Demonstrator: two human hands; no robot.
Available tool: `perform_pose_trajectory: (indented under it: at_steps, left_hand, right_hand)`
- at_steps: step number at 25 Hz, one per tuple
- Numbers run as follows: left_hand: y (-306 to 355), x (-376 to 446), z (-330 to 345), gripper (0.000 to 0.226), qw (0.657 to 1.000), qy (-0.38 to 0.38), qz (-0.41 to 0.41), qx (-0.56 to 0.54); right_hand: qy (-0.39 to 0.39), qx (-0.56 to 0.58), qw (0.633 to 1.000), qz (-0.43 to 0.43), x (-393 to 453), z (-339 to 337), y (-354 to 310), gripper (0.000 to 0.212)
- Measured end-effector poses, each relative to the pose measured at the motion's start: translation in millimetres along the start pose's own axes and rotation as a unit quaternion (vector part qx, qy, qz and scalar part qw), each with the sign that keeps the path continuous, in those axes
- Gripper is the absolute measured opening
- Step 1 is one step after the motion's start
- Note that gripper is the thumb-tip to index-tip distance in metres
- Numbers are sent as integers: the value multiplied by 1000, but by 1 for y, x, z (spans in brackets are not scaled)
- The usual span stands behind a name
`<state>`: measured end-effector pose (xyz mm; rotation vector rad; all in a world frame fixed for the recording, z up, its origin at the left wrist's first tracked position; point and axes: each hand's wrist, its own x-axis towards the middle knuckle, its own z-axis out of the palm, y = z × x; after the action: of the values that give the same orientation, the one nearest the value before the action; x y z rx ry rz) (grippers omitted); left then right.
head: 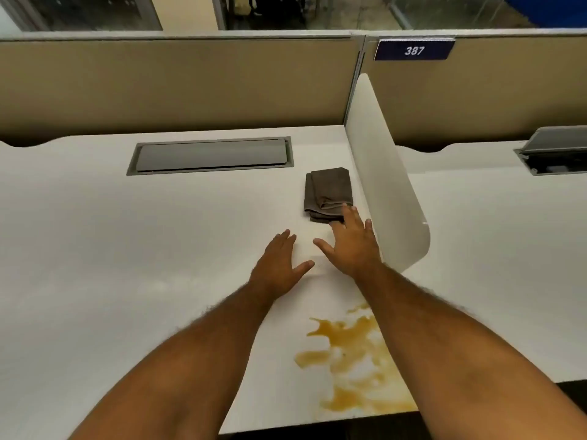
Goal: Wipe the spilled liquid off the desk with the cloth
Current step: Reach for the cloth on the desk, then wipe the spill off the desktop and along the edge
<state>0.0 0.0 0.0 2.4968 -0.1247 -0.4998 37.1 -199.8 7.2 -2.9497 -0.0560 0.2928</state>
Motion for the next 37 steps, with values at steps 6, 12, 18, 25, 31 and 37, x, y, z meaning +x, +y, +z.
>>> perform_pose_trajectory:
  at_steps: [6, 12, 18, 25, 31, 37]
  left_hand:
    - [-8, 49, -20, 72, 994, 14, -6, -105]
    - [10, 66, -28, 61, 928, 68, -54, -361]
    - [40, 56, -35, 60, 830, 74, -117, -540]
    - [72, 13, -26, 27, 811, -84, -33, -578]
    - [72, -39, -7, 21, 904, -41, -3, -426]
    - [-51, -140, 62, 54, 994, 100, -14, 36]
  right_hand:
    - [-61, 24, 998, 25, 58, -17, 2, 40]
    - [197, 608, 748, 176, 37, -45, -6, 22]
    - [123, 788, 583, 156, -20, -59, -2, 31]
    - [44, 832, 523, 181, -109, -47, -11, 59]
    - [23, 864, 473, 169, -189, -34, 24, 52]
    - [145, 786, 567, 200, -275, -37, 98, 42]
